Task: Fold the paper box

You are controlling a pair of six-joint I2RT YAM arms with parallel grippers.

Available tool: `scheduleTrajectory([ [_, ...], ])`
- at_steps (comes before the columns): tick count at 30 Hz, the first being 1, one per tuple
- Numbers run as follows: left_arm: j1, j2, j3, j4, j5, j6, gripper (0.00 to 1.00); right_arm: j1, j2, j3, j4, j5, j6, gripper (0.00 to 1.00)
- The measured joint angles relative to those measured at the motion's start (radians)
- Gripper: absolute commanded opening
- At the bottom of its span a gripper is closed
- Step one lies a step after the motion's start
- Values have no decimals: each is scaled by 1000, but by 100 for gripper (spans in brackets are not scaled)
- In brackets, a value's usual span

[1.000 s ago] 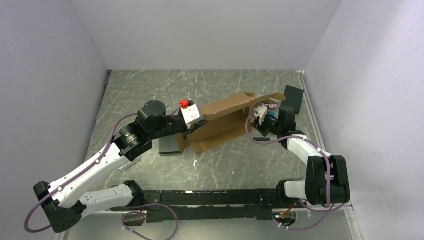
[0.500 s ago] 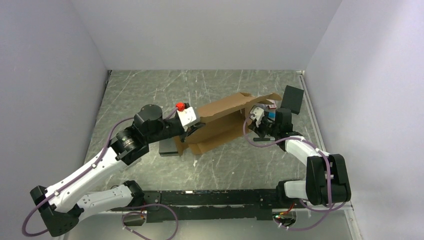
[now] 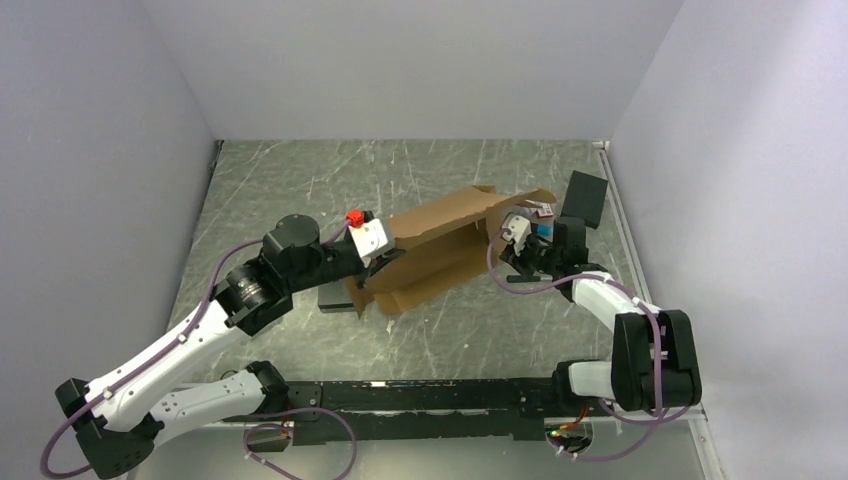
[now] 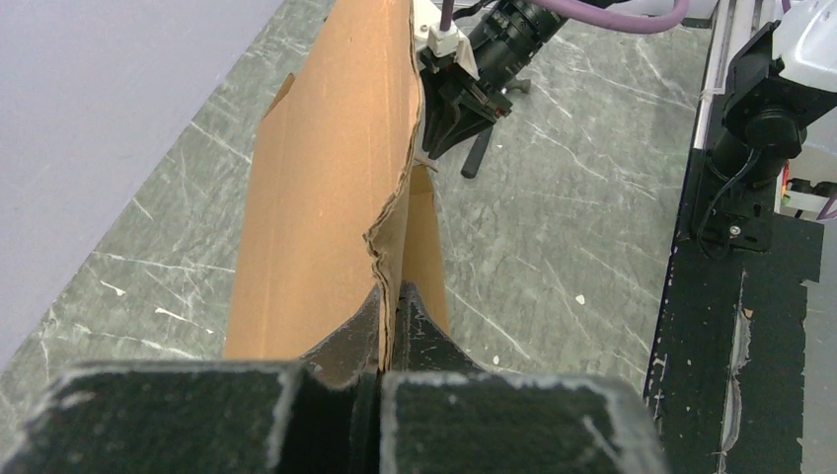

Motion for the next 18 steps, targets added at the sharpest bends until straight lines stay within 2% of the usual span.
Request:
scheduleTrajectory([
  [5, 0, -5, -6, -2, 0, 0, 0, -27, -25, 3, -31, -18, -15, 30],
  [11, 0, -7, -8, -2, 0, 0, 0, -34, -45, 3, -35, -30, -21, 47],
  [18, 0, -16, -14, -2, 0, 0, 0, -40, -45, 3, -30, -25, -20, 56],
])
